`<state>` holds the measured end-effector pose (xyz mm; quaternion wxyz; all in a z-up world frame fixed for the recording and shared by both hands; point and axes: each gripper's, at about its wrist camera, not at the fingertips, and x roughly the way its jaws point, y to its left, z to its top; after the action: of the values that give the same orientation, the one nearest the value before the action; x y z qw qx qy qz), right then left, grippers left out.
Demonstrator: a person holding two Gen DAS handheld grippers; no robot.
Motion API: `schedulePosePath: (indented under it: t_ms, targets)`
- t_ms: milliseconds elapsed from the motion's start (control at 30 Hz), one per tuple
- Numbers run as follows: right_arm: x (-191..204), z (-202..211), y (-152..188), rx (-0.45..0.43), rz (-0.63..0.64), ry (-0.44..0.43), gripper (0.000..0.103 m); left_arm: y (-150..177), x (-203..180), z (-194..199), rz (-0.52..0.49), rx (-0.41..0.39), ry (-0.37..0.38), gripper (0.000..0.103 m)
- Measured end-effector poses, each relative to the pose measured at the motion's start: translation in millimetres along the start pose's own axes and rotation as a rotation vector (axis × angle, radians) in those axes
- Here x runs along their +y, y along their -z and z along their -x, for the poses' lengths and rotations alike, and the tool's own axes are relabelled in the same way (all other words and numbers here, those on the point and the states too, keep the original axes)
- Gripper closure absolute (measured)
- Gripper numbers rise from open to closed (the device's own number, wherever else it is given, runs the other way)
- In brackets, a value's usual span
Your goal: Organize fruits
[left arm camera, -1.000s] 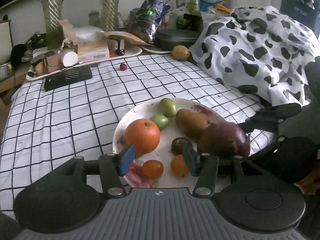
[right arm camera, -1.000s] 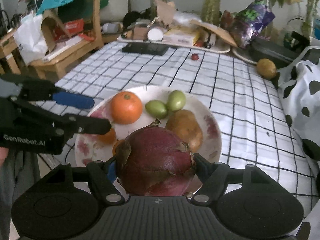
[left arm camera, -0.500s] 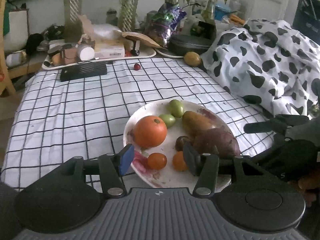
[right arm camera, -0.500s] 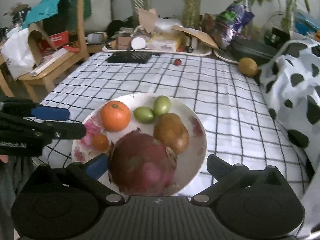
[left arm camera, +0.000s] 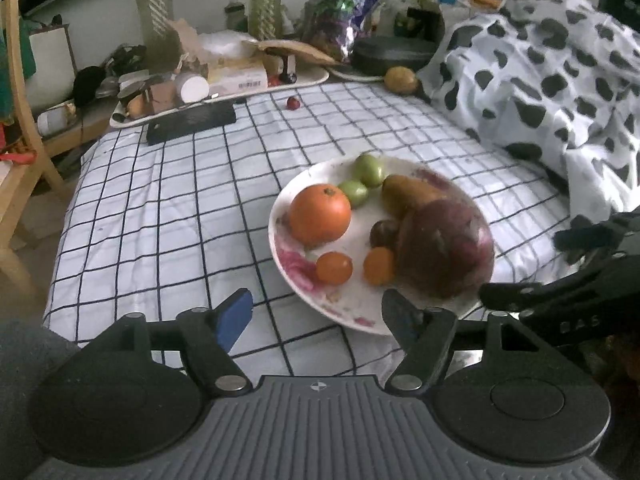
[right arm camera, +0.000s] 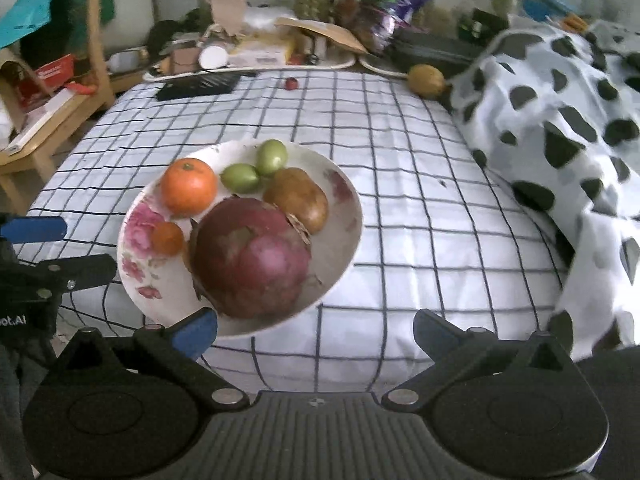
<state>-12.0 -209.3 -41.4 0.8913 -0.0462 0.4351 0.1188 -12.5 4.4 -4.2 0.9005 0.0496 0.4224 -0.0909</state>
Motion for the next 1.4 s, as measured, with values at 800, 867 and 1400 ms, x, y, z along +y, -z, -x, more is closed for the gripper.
schedulePosePath:
  t_ms: [800, 867, 1400]
  targets:
    - [2, -9, 0, 0.040, 0.001, 0.045, 0.000, 1, 3, -22, 0.005, 0.084, -0.027, 0.000]
    - [2, -9, 0, 0.039, 0.004, 0.044, 0.000, 1, 3, -22, 0.003, 0.085, -0.027, 0.000]
    - [2, -9, 0, 0.043, 0.005, 0.043, 0.000, 2, 4, -24, 0.000, 0.096, -0.032, 0.000]
